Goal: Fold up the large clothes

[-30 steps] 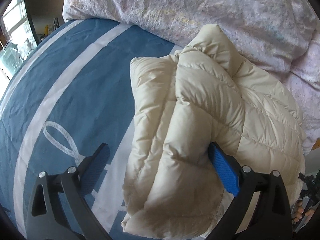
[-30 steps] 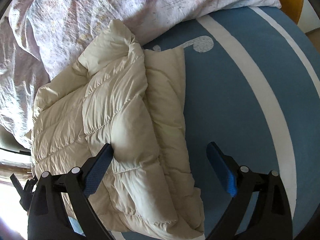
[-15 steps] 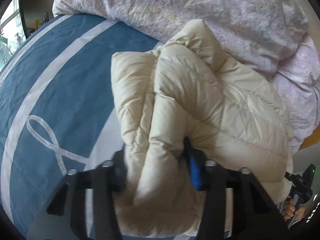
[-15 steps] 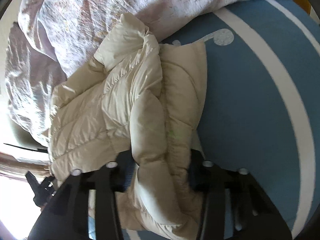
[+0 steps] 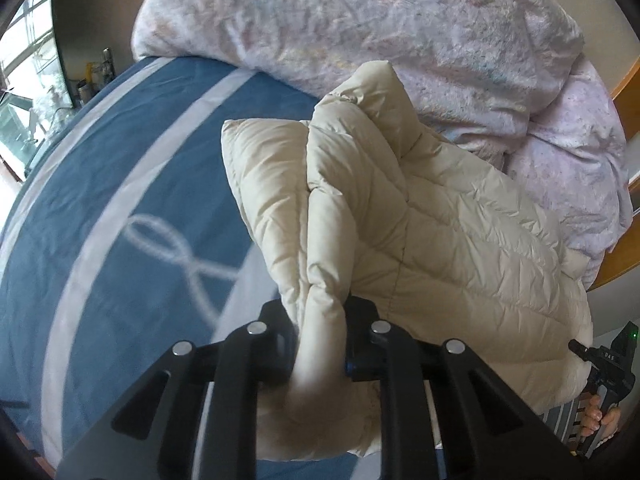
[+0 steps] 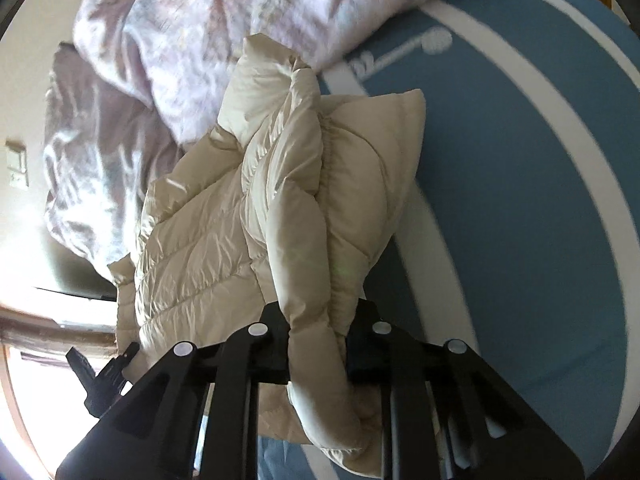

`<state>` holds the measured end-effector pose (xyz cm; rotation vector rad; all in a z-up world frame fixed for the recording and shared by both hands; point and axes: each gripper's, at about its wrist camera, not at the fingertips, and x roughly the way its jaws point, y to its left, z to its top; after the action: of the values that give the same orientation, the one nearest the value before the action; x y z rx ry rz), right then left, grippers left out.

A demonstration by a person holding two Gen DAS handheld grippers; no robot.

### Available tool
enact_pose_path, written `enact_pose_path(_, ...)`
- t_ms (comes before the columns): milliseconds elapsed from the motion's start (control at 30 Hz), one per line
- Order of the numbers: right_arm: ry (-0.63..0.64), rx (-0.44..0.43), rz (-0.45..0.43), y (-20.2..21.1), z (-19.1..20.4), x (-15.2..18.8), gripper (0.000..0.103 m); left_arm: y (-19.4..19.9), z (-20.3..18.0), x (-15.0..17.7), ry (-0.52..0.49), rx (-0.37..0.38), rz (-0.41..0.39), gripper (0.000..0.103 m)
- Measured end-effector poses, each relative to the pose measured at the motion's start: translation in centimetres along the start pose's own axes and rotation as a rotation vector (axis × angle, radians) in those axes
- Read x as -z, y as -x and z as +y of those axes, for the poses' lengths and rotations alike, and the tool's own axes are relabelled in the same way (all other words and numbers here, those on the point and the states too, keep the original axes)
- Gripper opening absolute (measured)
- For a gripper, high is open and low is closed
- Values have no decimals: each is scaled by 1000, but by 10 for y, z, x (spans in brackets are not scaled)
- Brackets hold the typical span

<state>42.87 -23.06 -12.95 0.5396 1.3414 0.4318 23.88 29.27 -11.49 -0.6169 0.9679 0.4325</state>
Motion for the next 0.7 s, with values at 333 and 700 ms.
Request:
enact_pose_path(333,32,-10,57,-15,19,57,19,23,64,42,53,-22,20,21)
enact_pose_path(700,189,365,-168,21,64,49,63,12,66,33,40,-84,56,60)
